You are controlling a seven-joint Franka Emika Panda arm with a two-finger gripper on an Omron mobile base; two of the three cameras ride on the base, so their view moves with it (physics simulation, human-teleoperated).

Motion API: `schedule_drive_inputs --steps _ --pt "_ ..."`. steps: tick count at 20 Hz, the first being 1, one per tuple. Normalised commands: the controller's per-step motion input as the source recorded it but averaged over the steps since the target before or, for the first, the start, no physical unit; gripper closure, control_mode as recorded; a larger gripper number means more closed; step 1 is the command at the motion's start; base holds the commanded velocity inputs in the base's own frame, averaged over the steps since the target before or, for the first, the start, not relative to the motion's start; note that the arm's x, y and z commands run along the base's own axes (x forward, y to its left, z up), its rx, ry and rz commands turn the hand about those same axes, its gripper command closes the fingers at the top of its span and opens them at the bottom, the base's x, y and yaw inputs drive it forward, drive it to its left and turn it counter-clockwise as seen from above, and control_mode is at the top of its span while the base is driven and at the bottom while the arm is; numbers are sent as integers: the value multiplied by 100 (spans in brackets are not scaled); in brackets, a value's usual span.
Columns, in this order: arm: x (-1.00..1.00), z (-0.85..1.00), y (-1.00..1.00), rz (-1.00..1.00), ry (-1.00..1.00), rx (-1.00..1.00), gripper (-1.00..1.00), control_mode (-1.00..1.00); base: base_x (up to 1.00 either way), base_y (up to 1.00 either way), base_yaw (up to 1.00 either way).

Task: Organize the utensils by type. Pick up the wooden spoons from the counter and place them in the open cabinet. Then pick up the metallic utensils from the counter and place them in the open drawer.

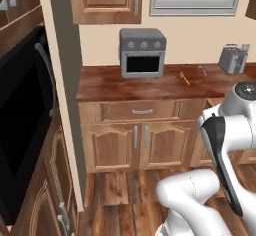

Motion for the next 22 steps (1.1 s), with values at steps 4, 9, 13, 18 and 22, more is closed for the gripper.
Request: schedule_drive_inputs --steps 4,9,13,18,22 --pt "0 0 0 0 0 0 -100 100 29 41 -52" --pt "0 0 0 0 0 0 -100 100 45 22 -43" --pt "0 0 0 0 0 0 -100 100 59 24 -34" --pt "0 0 0 0 0 0 -100 100 64 26 -27" --pt "0 0 0 0 0 0 -100 100 59 19 -25"
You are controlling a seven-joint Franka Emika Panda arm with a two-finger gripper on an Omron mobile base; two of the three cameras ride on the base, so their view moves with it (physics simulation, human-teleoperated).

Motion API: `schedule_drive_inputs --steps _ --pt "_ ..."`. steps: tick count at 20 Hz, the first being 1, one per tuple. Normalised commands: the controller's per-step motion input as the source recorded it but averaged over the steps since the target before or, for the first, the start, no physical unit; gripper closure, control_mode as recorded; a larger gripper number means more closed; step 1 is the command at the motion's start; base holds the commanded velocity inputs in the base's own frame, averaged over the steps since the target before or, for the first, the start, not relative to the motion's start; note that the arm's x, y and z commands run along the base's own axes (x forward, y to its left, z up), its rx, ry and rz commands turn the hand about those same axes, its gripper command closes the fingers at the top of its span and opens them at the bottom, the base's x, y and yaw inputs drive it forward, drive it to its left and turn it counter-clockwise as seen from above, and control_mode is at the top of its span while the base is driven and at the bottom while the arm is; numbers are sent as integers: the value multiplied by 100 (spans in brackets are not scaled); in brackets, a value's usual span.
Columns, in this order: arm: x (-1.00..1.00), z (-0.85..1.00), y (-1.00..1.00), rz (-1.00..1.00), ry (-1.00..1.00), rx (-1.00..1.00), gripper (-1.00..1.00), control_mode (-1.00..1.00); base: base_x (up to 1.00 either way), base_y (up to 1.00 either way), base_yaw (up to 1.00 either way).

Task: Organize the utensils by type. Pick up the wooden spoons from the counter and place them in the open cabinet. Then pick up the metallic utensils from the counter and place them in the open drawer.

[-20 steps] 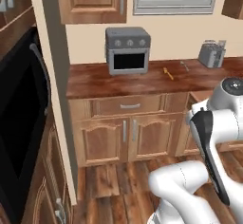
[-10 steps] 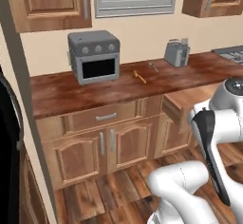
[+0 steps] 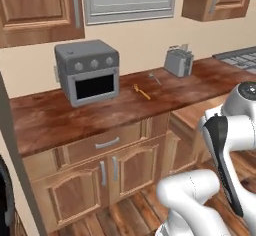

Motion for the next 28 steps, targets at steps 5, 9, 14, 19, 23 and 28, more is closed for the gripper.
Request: schedule_drive_inputs --steps 5,9,14,19,23,28 --pt "0 0 0 0 0 0 -100 100 57 23 -27" --pt "0 0 0 0 0 0 -100 100 50 23 -29" --pt "0 0 0 0 0 0 -100 100 44 20 -32" --pt "0 0 0 0 0 0 -100 100 26 18 -38" --pt "0 0 0 0 0 0 -100 100 15 20 -41" --pt "0 0 0 0 0 0 -100 100 19 26 -42"
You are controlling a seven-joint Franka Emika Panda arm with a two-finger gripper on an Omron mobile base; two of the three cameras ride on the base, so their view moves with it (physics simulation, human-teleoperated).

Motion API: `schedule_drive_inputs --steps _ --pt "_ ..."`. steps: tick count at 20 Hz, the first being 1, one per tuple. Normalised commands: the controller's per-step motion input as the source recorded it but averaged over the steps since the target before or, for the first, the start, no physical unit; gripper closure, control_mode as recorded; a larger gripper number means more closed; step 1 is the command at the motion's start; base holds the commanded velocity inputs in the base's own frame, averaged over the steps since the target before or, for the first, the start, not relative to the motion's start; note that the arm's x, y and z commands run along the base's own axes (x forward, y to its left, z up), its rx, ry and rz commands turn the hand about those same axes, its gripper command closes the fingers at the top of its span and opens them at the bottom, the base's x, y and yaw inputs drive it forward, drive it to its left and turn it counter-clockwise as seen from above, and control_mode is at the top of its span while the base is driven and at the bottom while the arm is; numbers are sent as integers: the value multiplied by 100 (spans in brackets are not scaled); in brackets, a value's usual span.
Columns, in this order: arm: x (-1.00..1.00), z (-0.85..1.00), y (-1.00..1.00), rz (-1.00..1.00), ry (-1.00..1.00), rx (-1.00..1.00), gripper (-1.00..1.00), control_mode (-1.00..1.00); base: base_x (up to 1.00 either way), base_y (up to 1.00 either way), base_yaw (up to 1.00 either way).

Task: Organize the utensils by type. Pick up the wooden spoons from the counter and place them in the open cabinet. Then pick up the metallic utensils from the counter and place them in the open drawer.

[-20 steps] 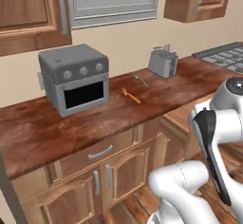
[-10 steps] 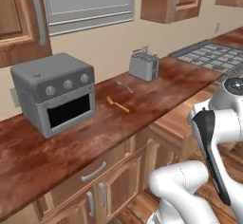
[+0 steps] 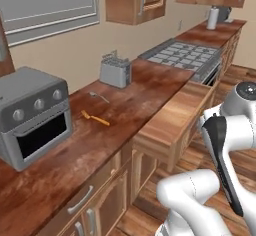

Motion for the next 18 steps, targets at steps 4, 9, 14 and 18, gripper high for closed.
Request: schedule_drive_inputs --steps 4,9,14,18 --pt "0 0 0 0 0 0 -100 100 16 39 -38" --pt "0 0 0 0 0 0 -100 100 23 53 -29" --pt "0 0 0 0 0 0 -100 100 29 50 -23" --pt "0 0 0 0 0 0 -100 100 33 24 -18"
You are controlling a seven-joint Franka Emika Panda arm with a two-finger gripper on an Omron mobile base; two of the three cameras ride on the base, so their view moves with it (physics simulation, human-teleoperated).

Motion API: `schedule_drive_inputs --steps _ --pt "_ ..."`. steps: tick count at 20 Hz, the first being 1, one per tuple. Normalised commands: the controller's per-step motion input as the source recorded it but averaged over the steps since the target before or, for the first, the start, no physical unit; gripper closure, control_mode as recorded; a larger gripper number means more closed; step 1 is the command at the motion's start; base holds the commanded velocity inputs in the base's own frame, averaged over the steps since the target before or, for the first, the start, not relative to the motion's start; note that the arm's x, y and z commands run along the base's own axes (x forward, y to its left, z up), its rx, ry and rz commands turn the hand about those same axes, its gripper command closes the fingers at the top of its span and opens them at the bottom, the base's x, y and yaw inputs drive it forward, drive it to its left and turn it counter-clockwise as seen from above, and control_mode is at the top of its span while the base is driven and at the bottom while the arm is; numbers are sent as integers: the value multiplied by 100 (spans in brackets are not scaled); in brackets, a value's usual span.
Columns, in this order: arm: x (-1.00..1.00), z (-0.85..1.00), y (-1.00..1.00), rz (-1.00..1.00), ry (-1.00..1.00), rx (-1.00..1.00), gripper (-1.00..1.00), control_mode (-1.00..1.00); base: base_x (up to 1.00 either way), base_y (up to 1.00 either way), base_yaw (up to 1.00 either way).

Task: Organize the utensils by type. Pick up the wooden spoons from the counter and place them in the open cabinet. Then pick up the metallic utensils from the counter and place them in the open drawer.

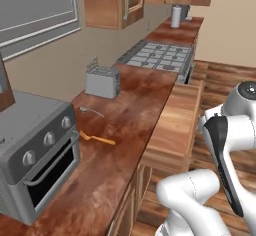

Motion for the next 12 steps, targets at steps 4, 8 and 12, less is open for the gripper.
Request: schedule_drive_inputs --steps 4,8,12 --pt "0 0 0 0 0 0 -100 100 33 19 -16" --pt "0 0 0 0 0 0 -100 100 36 20 -15" --pt "0 0 0 0 0 0 -100 100 45 29 -15"
